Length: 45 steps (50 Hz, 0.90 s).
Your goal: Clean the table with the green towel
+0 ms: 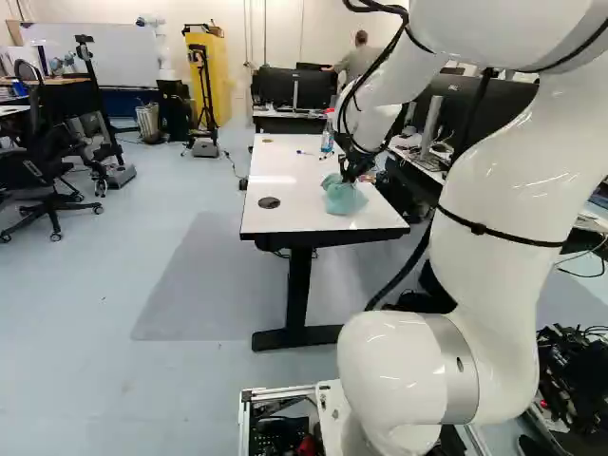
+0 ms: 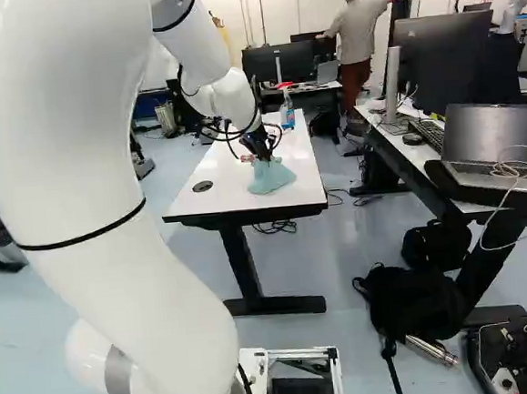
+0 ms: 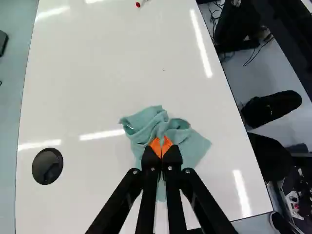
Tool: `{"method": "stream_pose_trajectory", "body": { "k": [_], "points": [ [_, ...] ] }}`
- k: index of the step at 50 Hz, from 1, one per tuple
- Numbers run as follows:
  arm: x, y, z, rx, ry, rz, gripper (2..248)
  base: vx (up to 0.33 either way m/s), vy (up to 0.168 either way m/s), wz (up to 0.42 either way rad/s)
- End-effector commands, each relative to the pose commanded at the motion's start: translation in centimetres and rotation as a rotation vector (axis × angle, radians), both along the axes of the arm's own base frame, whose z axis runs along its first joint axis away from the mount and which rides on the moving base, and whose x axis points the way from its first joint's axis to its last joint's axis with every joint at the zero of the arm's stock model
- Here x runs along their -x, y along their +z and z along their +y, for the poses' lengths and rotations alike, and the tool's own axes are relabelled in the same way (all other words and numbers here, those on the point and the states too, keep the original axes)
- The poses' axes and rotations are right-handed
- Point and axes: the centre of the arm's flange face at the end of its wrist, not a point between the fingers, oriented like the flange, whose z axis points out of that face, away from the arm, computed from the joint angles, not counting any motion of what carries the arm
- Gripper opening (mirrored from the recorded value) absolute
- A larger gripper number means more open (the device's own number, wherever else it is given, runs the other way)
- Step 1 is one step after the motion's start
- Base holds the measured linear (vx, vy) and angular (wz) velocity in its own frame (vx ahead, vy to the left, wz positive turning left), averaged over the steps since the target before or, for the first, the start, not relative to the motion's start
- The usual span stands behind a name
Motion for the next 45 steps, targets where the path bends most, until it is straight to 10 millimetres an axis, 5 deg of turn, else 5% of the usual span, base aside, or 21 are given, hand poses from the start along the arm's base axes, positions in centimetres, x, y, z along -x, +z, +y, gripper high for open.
{"method": "stream_pose_trajectory", "body": {
  "k": [17, 45],
  "points": [
    [-0.5, 0.1, 0.6, 0.000, 0.012, -0.003, 21, 0.000, 0.000, 0.000],
    [-1.8, 2.4, 5.1, 0.005, 0.098, -0.050, 21, 0.000, 0.000, 0.000]
  ]
}}
